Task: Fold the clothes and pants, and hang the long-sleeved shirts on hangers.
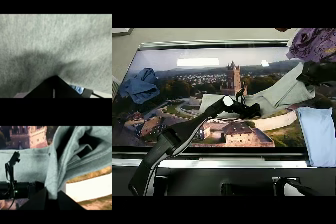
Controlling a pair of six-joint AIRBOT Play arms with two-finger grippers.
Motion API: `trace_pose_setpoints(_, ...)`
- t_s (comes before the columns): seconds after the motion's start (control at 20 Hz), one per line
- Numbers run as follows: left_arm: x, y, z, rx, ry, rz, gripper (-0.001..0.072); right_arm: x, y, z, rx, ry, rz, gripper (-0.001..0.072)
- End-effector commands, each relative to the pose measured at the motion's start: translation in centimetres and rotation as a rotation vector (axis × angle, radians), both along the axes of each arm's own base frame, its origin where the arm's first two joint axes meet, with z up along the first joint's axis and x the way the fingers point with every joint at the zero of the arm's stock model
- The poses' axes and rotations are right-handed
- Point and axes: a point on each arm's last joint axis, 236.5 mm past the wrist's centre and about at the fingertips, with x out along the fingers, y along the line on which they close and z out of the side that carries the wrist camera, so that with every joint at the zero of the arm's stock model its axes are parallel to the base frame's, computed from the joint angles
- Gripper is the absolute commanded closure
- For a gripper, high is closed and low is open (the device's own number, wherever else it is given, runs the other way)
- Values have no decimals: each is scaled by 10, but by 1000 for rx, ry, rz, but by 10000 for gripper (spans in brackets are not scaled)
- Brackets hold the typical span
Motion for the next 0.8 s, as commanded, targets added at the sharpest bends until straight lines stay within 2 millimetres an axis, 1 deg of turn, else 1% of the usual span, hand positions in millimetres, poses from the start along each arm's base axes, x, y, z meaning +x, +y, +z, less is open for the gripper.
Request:
trace_pose_setpoints(0.0,10,4,9,-25,-34,-3,695,0,-2,5,-20,-21,2,677)
trace_pose_setpoints(0.1,18,25,14,3,-40,-32,696,1,-2,5,-19,-27,4,677)
trace_pose_setpoints(0.15,24,39,19,28,-56,-48,696,2,1,5,-6,-26,9,677)
trace_pose_setpoints(0.25,39,72,39,66,-92,-65,696,5,14,1,34,-9,25,677)
trace_pose_setpoints(0.3,50,92,53,90,-124,-64,696,8,27,-3,34,-5,55,678)
trace_pose_setpoints(0.4,73,138,84,158,-204,-42,696,19,63,-10,39,-13,119,678)
trace_pose_setpoints(0.45,84,164,99,201,-240,-19,696,26,87,-15,54,-19,146,678)
trace_pose_setpoints(0.55,103,225,128,312,-294,47,696,36,133,-25,80,-29,202,678)
trace_pose_setpoints(0.6,108,258,142,367,-309,77,696,39,155,-30,93,-29,226,678)
trace_pose_setpoints(0.7,109,316,164,450,-312,115,695,40,198,-43,112,-26,278,678)
trace_pose_setpoints(0.75,109,341,173,485,-312,140,695,40,215,-49,125,-17,290,678)
